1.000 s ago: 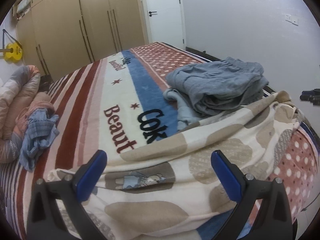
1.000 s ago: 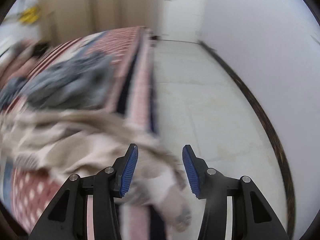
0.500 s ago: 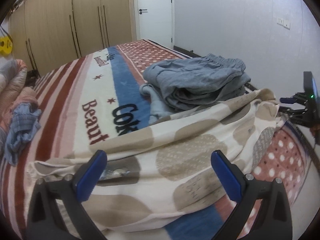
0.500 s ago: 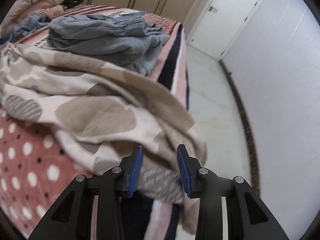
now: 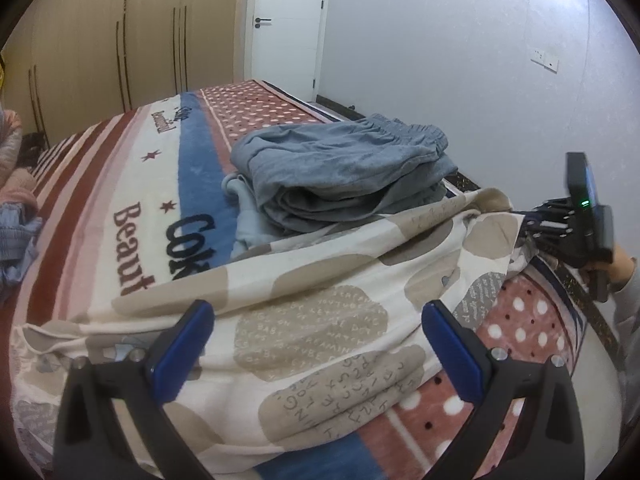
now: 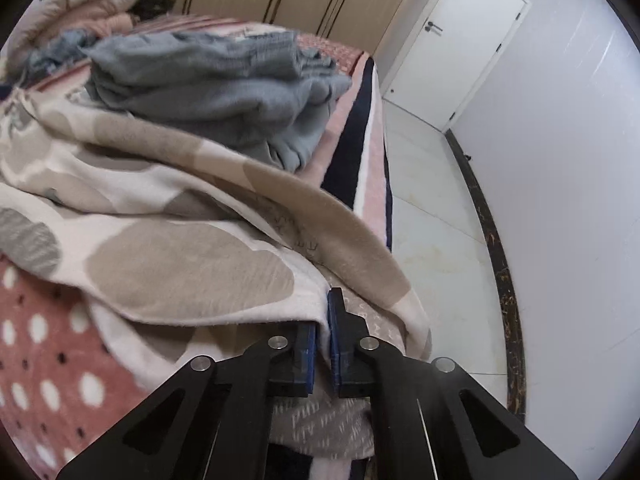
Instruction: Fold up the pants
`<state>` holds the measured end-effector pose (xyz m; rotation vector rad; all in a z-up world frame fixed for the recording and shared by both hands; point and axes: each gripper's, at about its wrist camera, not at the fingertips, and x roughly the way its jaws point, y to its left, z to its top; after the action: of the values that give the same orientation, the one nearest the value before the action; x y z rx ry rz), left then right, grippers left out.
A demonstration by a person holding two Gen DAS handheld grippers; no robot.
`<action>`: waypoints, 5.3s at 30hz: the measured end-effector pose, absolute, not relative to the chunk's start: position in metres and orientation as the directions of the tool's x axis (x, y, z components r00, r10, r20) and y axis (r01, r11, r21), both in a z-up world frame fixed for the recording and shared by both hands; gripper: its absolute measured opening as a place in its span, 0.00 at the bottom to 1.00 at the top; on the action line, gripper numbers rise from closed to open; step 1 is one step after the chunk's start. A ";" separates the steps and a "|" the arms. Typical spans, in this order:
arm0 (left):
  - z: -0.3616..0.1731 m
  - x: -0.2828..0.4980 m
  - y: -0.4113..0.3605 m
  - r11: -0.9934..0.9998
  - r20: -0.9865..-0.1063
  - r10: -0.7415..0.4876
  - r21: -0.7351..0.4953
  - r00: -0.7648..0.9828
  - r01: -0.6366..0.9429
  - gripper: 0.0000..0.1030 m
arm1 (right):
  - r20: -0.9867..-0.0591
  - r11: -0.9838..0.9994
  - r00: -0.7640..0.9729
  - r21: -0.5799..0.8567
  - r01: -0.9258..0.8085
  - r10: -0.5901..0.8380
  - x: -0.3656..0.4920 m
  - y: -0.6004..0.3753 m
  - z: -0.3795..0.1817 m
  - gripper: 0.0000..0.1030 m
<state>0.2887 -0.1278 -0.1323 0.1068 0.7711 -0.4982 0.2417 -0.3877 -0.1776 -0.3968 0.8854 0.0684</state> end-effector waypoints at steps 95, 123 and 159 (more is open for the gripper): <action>-0.171 0.250 0.154 0.989 -0.761 -0.105 -0.147 0.640 -0.013 0.99 | -0.760 0.889 0.525 0.146 -0.434 0.382 0.318 -0.147 -0.163 0.39; -0.193 0.265 0.172 0.767 -0.569 -0.307 -0.622 0.762 -0.156 0.07 | -0.698 0.871 0.563 0.185 -0.455 0.443 0.211 -0.149 -0.133 0.40; -0.196 0.179 0.314 0.817 -0.654 -0.067 -0.470 0.753 -0.335 0.53 | -0.830 0.836 0.366 0.200 -0.511 0.421 0.276 -0.034 -0.193 0.39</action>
<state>0.1790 0.3140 -0.1956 -0.6091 0.7128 0.1567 0.2755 -0.0335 -0.1932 -0.0975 1.0357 0.6002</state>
